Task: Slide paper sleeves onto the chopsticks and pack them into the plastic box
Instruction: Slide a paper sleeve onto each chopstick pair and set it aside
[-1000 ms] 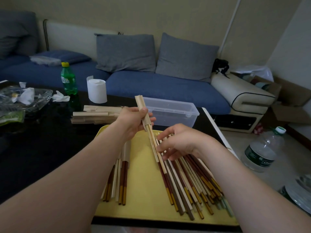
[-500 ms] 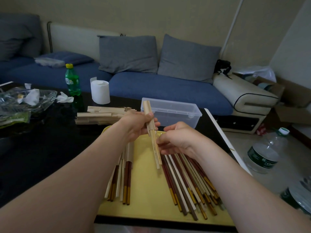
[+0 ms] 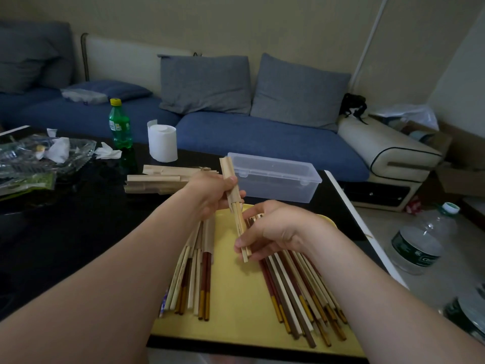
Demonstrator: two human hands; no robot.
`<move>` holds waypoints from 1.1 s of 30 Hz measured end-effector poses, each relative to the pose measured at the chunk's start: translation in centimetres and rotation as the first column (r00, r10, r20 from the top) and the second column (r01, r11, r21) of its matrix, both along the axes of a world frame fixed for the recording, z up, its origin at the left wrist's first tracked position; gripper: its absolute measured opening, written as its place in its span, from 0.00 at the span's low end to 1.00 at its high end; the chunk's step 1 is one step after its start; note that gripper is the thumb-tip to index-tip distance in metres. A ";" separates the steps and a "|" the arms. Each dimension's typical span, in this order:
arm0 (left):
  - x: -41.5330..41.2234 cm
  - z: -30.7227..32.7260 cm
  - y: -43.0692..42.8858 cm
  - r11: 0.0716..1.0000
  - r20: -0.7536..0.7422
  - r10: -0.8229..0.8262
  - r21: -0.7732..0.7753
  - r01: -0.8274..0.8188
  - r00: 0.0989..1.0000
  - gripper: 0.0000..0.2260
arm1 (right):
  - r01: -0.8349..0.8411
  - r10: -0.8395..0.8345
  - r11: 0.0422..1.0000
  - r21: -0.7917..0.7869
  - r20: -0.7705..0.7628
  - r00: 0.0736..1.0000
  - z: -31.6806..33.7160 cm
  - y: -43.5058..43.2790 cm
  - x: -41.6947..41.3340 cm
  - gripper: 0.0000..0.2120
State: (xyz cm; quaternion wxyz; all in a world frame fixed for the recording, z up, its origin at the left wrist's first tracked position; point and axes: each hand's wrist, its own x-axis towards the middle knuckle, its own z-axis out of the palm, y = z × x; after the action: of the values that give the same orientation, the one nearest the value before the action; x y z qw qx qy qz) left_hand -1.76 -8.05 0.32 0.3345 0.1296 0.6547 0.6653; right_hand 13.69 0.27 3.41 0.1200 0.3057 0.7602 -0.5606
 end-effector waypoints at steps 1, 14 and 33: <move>0.1 0.0 0.0 1.000 -0.003 -0.010 -0.011 0.010 1.000 0.17 | 0.002 -0.002 1.000 -0.004 -0.007 1.000 0.0 0.0 -0.1 0.32; -0.5 -0.7 0.0 1.000 -0.206 -0.024 -0.009 0.022 0.978 0.31 | -0.125 0.123 0.991 0.042 0.044 0.991 -0.1 0.2 -0.2 0.13; -1.7 -1.0 -0.6 0.973 -0.475 -0.059 -0.226 -0.056 0.878 0.05 | -0.154 0.153 0.988 0.001 0.060 0.986 -1.1 -0.5 -1.0 0.11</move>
State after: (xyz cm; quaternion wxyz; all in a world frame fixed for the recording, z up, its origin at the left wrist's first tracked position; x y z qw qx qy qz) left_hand -3.42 -8.66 -0.69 0.1758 0.2502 0.7903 0.5310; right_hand 12.69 -0.25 2.32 0.1847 0.2633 0.7793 -0.5379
